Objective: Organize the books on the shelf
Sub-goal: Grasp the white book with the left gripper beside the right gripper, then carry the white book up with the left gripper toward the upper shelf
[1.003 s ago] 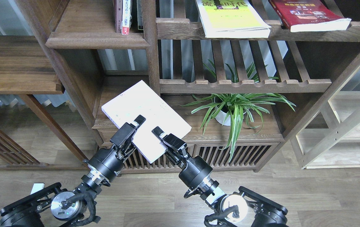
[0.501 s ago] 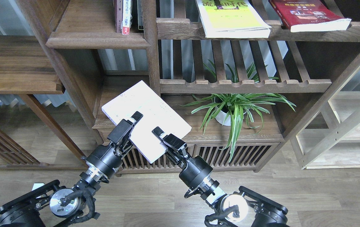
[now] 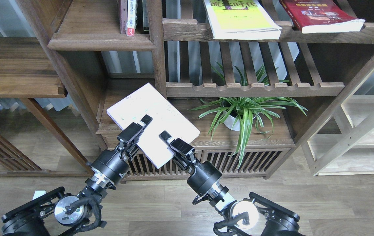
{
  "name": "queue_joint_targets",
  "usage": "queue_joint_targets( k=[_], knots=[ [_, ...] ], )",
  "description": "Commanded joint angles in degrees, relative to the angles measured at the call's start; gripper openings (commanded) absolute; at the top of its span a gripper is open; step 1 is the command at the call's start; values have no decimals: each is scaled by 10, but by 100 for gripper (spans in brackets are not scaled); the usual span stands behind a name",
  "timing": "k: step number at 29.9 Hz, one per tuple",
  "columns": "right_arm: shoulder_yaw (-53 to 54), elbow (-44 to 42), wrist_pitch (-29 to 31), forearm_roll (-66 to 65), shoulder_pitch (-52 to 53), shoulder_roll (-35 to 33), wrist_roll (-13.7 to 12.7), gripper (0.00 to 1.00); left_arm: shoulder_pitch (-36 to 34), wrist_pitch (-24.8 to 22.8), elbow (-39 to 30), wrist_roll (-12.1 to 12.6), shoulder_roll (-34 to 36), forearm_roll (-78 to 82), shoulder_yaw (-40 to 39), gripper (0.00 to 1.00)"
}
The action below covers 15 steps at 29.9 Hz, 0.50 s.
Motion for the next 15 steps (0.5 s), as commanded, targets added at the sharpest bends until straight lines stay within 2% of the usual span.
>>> queue_joint_targets(
  k=[1,6,12,15],
  knots=[
    [0,0,0,0,1,0,0,10,0,0,1,-2,-1,0,-1,30],
    [0,0,0,0,4,0,0,10,-1,0,3,-3,-4,0,-8,25],
    [0,-1,0,0,5,0,0,11,0,0,3,-10,-9,-1,-22,11],
    [0,-1,0,-4,8,0,0,16,1,0,3,-17,-10,0,-22,4]
  ],
)
